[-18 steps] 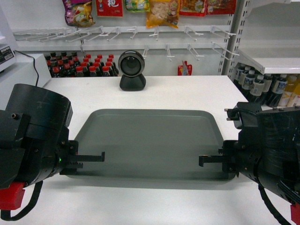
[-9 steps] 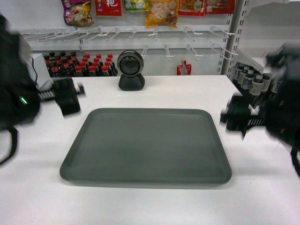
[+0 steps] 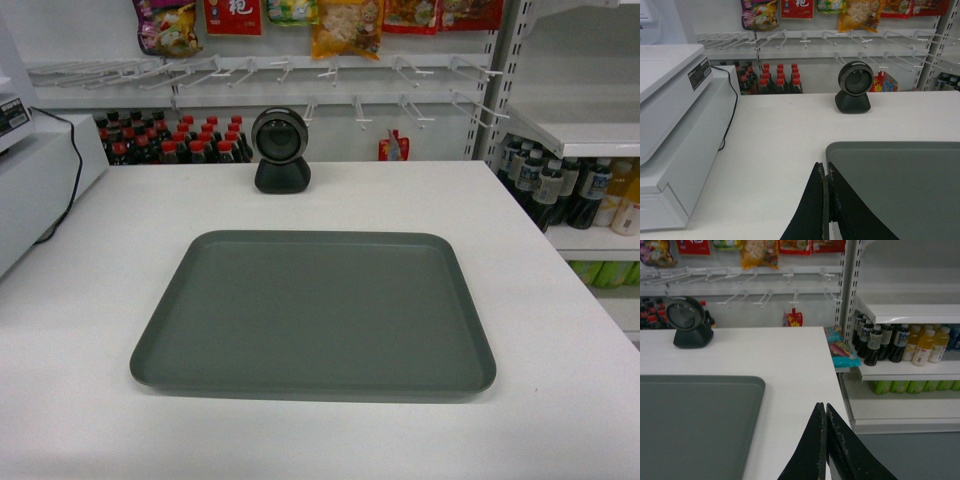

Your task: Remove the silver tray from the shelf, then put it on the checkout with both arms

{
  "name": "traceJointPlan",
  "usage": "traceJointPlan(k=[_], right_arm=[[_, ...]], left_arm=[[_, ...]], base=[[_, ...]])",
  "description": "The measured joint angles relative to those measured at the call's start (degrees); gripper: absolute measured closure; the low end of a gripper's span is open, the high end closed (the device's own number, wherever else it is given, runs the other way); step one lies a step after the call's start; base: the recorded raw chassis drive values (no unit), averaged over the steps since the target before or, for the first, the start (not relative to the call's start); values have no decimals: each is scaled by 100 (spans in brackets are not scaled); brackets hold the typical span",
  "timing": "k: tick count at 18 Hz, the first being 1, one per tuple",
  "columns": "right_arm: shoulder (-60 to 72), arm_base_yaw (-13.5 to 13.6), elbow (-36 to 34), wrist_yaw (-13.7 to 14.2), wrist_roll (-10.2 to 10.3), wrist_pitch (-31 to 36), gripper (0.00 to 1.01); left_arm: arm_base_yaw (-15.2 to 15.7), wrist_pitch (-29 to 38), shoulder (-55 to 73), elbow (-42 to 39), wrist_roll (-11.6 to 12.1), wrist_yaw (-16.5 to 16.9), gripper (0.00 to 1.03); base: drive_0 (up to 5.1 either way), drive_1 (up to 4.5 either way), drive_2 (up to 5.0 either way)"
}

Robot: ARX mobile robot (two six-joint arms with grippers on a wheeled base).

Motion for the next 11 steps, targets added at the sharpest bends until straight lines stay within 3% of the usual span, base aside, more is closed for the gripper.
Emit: traceJointPlan(k=[2, 4, 5, 6, 11], right_arm=[[-702, -114, -271, -76, -7, -140, 98], [-1436, -219, -584, -201, -11, -647, 98], [-1729, -413, -678, -433, -11, -852, 98], [-2225, -634, -678, -579, -11, -1478, 98], [-4096, -654, -942, -619, -11, -2914, 98]], left_arm=[[76, -170, -581, -280, 0, 101, 102], [442, -542, -1250, -570, 4, 483, 102], [514, -704, -1467, -680, 2, 459, 102], [496, -894, -1777, -769, 4, 501, 102], [485, -2052, -3268, -1084, 4, 505, 102]], base=[[0, 0, 0], [0, 0, 0], [0, 0, 0], [0, 0, 0], [0, 0, 0]])
